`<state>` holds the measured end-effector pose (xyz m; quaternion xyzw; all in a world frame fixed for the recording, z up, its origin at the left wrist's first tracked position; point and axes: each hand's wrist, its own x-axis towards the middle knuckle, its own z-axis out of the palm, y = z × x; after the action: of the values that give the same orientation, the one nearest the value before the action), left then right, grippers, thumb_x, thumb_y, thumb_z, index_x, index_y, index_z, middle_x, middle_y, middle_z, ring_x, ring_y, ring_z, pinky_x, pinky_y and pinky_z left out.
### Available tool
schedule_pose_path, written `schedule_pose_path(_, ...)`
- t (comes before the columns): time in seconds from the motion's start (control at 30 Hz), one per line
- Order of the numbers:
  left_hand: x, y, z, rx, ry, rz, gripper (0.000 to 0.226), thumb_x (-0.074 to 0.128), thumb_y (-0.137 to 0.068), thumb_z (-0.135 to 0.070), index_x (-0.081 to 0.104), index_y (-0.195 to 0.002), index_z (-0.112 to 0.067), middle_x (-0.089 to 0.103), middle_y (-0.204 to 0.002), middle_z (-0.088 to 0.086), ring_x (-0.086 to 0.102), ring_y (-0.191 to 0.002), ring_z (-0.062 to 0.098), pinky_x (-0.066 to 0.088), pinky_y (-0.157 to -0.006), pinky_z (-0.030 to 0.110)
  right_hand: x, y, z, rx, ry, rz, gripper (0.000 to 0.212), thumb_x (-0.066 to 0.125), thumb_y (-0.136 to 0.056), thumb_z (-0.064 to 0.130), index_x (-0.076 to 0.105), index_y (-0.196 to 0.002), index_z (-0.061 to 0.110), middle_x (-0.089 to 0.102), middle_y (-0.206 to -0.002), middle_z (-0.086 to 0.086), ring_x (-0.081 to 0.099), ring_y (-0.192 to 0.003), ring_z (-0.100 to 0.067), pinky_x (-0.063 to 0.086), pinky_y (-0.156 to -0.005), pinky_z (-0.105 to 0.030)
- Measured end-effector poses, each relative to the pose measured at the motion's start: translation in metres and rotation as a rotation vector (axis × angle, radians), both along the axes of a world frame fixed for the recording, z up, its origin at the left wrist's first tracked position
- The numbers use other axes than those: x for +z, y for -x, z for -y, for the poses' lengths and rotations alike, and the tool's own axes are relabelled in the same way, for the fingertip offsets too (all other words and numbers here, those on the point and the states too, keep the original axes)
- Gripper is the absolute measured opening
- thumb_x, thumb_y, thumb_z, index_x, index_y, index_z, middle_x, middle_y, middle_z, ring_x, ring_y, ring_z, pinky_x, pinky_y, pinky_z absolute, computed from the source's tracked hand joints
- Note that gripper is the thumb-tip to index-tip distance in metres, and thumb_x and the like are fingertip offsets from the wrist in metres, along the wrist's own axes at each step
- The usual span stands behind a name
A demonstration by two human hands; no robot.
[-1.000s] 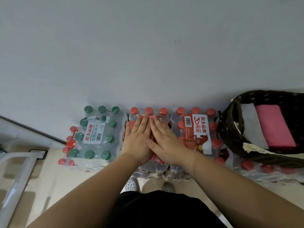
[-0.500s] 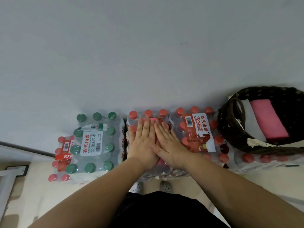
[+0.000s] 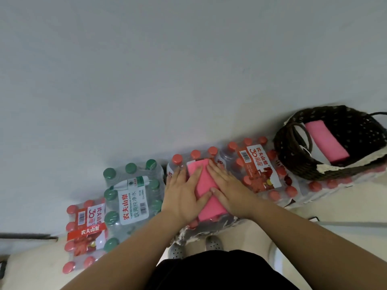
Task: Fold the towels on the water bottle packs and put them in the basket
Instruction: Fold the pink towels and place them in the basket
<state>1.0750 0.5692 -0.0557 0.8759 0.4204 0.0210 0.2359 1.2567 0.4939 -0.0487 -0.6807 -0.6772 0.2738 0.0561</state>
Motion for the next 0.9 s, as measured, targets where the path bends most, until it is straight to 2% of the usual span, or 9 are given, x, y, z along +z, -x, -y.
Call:
schedule_pose_path(0.17, 0.002, -0.002, 0.003, -0.026, -0.009, 0.093, 0.085, 0.046, -0.085, -0.066, 0.017, -0.156, -0.03, 0.035, -0.152, 0.014, 0.03, -0.141, 0.032, 0.023, -0.119, 0.048, 0.001, 0.004, 0.005, -0.014, 0.026, 0.185, 0.066, 0.011, -0.101, 0.053, -0.02, -0.154, 0.031, -0.023, -0.162, 0.012, -0.02, -0.151, -0.018, -0.008, -0.123, -0.042)
schedule_pose_path(0.3, 0.007, -0.007, 0.004, -0.067, -0.009, 0.208, 0.085, 0.059, -0.086, -0.051, 0.021, -0.156, -0.022, 0.027, -0.157, 0.014, 0.032, -0.14, 0.032, 0.024, -0.118, 0.038, 0.002, 0.006, 0.007, -0.1, 0.021, 0.115, 0.068, 0.012, -0.095, 0.059, -0.016, -0.152, 0.034, -0.021, -0.16, 0.011, -0.02, -0.15, -0.019, -0.003, -0.124, -0.044)
schedule_pose_path(0.4, 0.015, -0.014, 0.006, -0.064, 0.09, 0.256, 0.085, 0.063, -0.089, -0.042, 0.013, -0.157, -0.027, 0.013, -0.162, 0.009, 0.024, -0.145, 0.026, 0.023, -0.115, 0.029, 0.001, 0.004, 0.012, -0.177, -0.011, 0.034, 0.072, 0.017, -0.093, 0.063, -0.011, -0.154, 0.036, -0.014, -0.164, 0.006, -0.014, -0.152, -0.023, 0.001, -0.125, -0.045)
schedule_pose_path(0.47, 0.023, -0.02, 0.009, -0.01, 0.159, 0.305, 0.086, 0.066, -0.088, -0.035, 0.014, -0.157, -0.029, 0.014, -0.16, 0.008, 0.029, -0.142, 0.025, 0.03, -0.112, 0.029, 0.003, 0.002, 0.012, -0.206, -0.035, -0.011, 0.071, 0.027, -0.098, 0.056, -0.009, -0.155, 0.035, -0.009, -0.166, 0.003, -0.011, -0.153, -0.024, 0.004, -0.125, -0.046)
schedule_pose_path(0.57, 0.038, -0.033, 0.011, 0.103, 0.188, 0.405, 0.083, 0.068, -0.085, -0.028, 0.023, -0.155, -0.029, 0.02, -0.156, 0.005, 0.035, -0.139, 0.024, 0.037, -0.113, 0.034, 0.012, -0.006, 0.006, -0.244, -0.104, -0.149, 0.068, 0.038, -0.102, 0.036, -0.001, -0.158, 0.035, -0.002, -0.167, 0.003, -0.003, -0.153, -0.02, 0.008, -0.125, -0.045)
schedule_pose_path(0.67, 0.06, -0.051, 0.009, 0.17, 0.182, 0.503, 0.078, 0.069, -0.086, -0.028, 0.029, -0.153, -0.027, 0.023, -0.154, 0.002, 0.034, -0.138, 0.017, 0.035, -0.115, 0.033, 0.035, -0.021, 0.0, -0.317, -0.185, -0.372, 0.063, 0.035, -0.1, 0.04, 0.009, -0.157, 0.042, 0.011, -0.166, 0.008, 0.009, -0.151, -0.008, 0.014, -0.125, -0.039)
schedule_pose_path(0.77, 0.089, -0.082, 0.01, 0.197, 0.194, 0.642, 0.079, 0.074, -0.084, -0.029, 0.032, -0.151, -0.033, 0.024, -0.15, -0.014, 0.039, -0.131, 0.003, 0.047, -0.105, 0.031, 0.067, -0.048, -0.003, -0.376, -0.282, -0.598, 0.051, 0.036, -0.104, 0.043, 0.02, -0.152, 0.051, 0.027, -0.157, 0.019, 0.026, -0.142, 0.005, 0.026, -0.121, -0.033)
schedule_pose_path(0.83, 0.109, -0.109, 0.015, 0.199, 0.186, 0.713, 0.081, 0.076, -0.082, -0.025, 0.032, -0.15, -0.036, 0.024, -0.148, -0.02, 0.043, -0.125, -0.006, 0.053, -0.096, 0.026, 0.091, -0.072, -0.002, -0.391, -0.364, -0.682, 0.048, 0.037, -0.104, 0.044, 0.026, -0.151, 0.049, 0.033, -0.154, 0.021, 0.033, -0.139, 0.004, 0.032, -0.118, -0.036)
schedule_pose_path(0.9, 0.126, -0.14, 0.021, 0.192, 0.173, 0.775, 0.082, 0.077, -0.082, -0.019, 0.034, -0.15, -0.034, 0.026, -0.148, -0.018, 0.045, -0.124, -0.006, 0.056, -0.089, 0.023, 0.113, -0.103, 0.001, -0.394, -0.431, -0.756, 0.048, 0.039, -0.105, 0.04, 0.028, -0.152, 0.043, 0.034, -0.154, 0.022, 0.036, -0.138, 0.003, 0.036, -0.116, -0.037)
